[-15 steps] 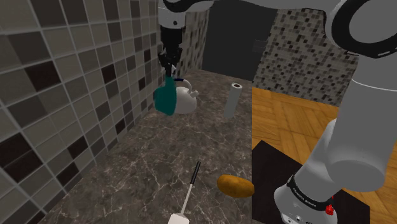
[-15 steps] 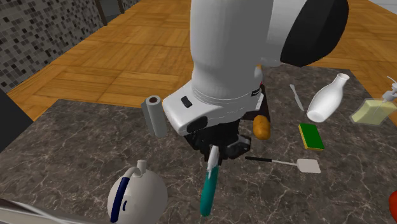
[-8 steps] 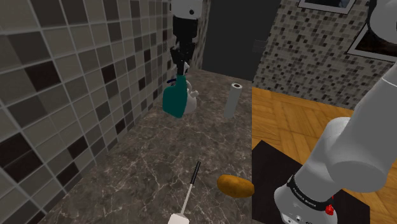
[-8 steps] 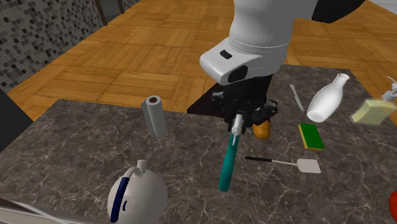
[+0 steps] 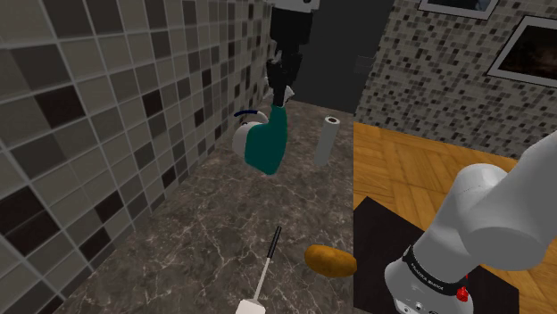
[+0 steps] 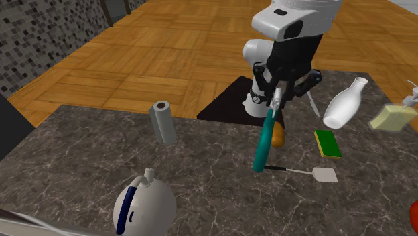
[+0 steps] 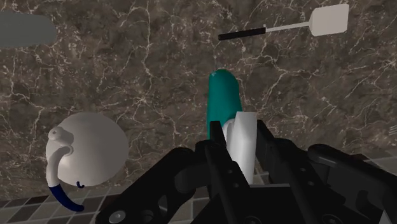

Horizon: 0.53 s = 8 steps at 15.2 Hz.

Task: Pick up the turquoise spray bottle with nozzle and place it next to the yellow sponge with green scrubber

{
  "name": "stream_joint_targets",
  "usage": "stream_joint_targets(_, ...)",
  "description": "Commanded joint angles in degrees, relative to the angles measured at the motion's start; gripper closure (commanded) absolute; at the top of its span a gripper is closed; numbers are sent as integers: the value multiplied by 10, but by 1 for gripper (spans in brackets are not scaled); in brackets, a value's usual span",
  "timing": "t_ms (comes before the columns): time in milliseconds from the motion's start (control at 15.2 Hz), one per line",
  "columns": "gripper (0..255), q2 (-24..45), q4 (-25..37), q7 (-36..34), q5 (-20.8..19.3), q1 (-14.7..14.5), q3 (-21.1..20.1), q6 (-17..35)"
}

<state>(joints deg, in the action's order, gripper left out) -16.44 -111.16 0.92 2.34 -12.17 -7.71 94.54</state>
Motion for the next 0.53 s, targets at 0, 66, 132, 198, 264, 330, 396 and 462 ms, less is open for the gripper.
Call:
stream_joint_targets(0, 255, -40, -21, -10, 7, -6, -5, -19)
stream_joint_targets(66, 255, -57, -28, -15, 10, -9, -8, -28)
stream_joint_targets(132, 255, -73, -34, -20, 14, -11, -11, -38)
stream_joint_targets(198, 255, -89, -39, -25, 17, -14, -14, -49)
stream_joint_targets(264, 255, -105, -44, -30, 21, -17, -17, -59)
stream_joint_targets(330, 255, -120, -48, -35, 24, -20, -19, -70)
stream_joint_targets(396, 255, -135, -51, -41, 28, -23, -22, -81)
stream_joint_targets(462, 255, -150, -54, -47, 32, -26, -25, -93)
